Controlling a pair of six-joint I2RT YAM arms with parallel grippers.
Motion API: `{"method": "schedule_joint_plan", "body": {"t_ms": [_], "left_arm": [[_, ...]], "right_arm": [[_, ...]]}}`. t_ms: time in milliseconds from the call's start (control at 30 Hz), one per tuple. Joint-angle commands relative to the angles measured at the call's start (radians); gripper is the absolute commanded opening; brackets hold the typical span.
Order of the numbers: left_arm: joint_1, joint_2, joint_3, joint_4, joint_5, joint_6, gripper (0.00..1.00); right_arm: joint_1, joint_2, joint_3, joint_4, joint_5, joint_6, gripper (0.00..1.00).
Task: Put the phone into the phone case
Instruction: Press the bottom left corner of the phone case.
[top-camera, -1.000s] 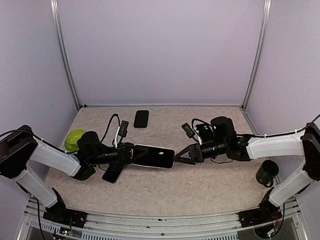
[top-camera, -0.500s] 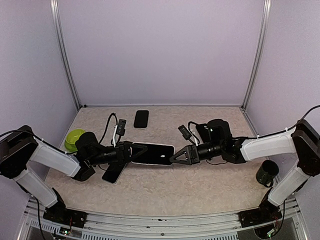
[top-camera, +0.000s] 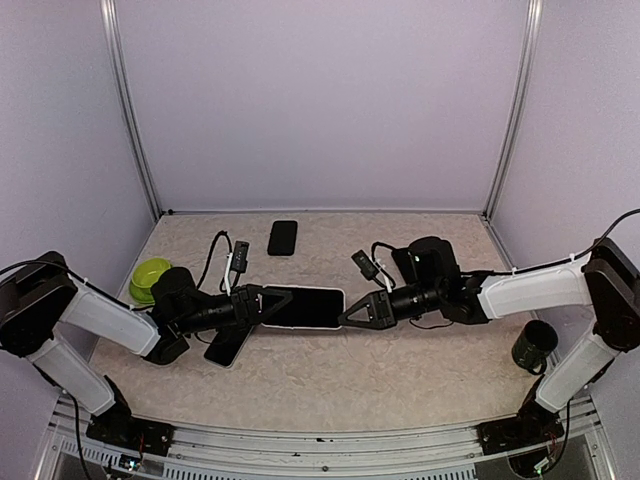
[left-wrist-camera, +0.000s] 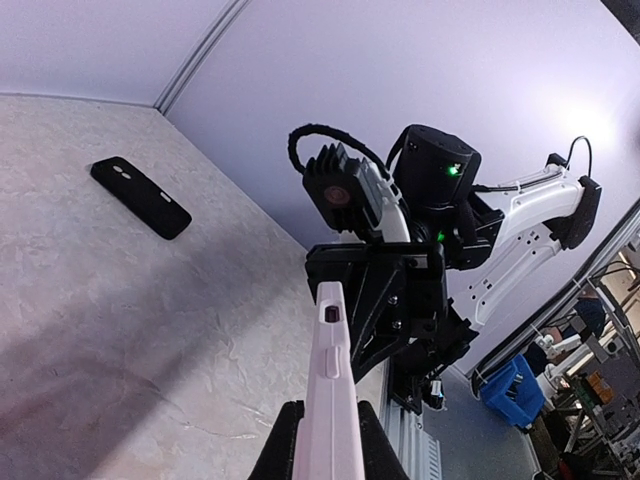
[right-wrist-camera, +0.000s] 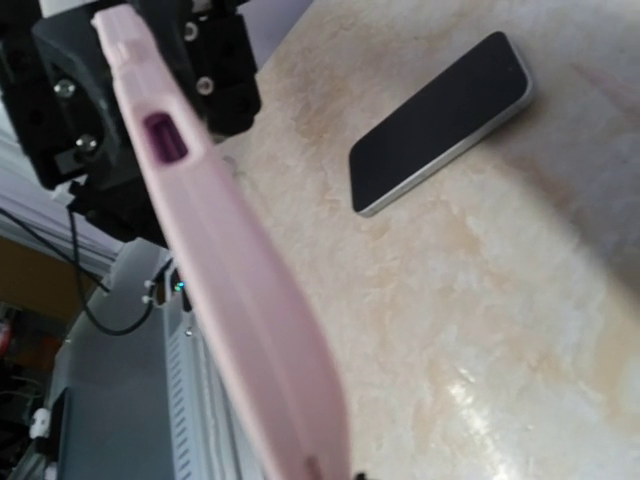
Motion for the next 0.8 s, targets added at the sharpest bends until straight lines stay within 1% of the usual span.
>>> {"method": "schedule_joint_plan", "body": {"t_ms": [0,167,300,467,600,767], "left_arm": [[-0.006,-0.017,0.030,0.022,-0.025,0.057,0.00],[-0.006,-0.045,0.037,-0.064,-0.049,0.111,0.00],[-0.006,-0.073,0.038,-0.127,-0.081,0.140,0.00],[-0.008,-0.088,0.041,-0.165,-0.114,0.154,0.00],[-0.010,-0.096,0.046,-0.186,-0.121,0.164,0.00],[-0.011,-0.103,0.054,-0.204,-0.114,0.175,0.00]], "right_arm": [[0.021,-0.027,0.070,-0.133,0.065,-0.053,0.00],[0.021,-0.067,0.114,-0.255,0.107,-0.134,0.00],[0.017,-0.099,0.116,-0.279,0.068,-0.160,0.01],[0.011,-0.152,0.117,-0.311,0.079,-0.179,0.24],[-0.003,-0.187,0.119,-0.341,0.096,-0.197,0.31],[-0.005,-0.215,0.114,-0.370,0.133,-0.232,0.45]]}}
